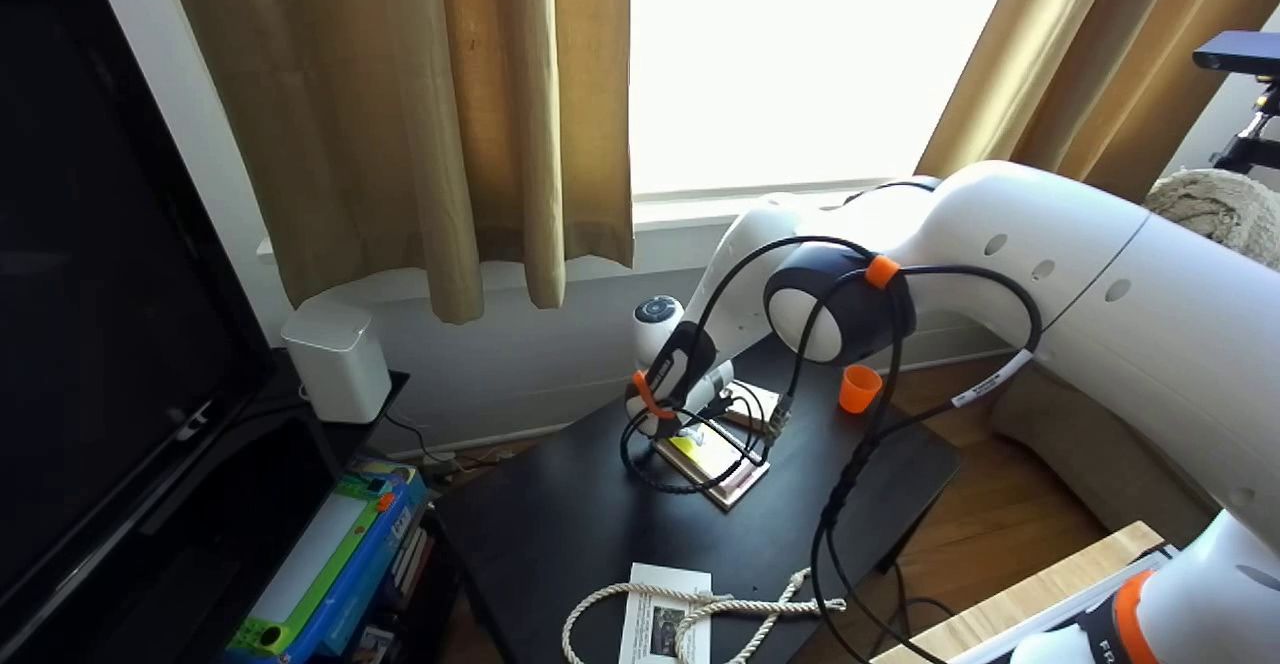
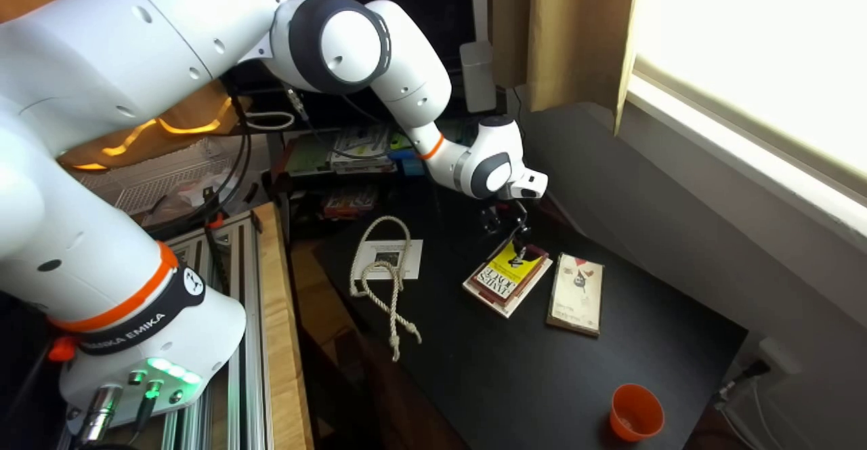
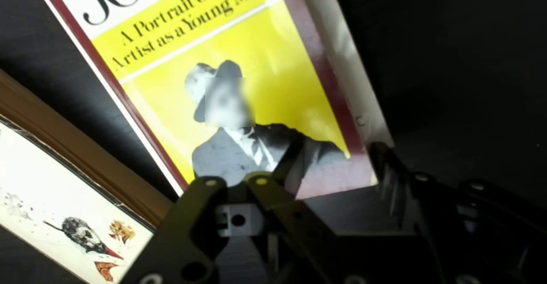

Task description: Move the top book to the right, put the yellow book on the book on the right, and then put the white book on the books on the right

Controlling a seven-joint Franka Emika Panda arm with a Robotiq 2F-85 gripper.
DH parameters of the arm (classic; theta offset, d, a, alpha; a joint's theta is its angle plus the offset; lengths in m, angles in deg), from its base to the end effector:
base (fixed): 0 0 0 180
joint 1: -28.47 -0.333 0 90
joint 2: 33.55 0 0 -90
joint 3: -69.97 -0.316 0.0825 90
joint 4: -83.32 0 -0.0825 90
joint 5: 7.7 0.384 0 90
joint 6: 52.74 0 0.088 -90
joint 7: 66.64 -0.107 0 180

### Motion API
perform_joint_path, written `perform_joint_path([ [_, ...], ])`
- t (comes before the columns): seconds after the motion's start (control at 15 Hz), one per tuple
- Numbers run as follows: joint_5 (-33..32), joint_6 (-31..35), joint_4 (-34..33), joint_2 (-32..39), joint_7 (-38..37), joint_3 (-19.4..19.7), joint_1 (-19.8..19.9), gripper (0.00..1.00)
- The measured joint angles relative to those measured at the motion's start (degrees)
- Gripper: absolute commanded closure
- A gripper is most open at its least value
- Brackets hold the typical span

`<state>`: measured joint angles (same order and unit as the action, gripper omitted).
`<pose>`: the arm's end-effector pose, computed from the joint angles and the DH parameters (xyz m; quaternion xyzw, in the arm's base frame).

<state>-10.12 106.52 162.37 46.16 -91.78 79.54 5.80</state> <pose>0.6160 0.1577 -0.1186 0.9958 -0.0164 0.0387 0.0809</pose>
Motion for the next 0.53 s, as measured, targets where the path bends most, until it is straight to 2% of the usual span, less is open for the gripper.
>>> perform_joint_path([
  [0.07,0.00,0.00,-0.23,0.10,-0.63,0.22,-0.22,0.94],
  [0.13,0.00,0.00,-0.41,0.21,-1.19,0.45,-0.43,0.99],
  [0.53,0.02,0.00,-0.69,0.70,-4.86,2.05,-1.27,0.99],
])
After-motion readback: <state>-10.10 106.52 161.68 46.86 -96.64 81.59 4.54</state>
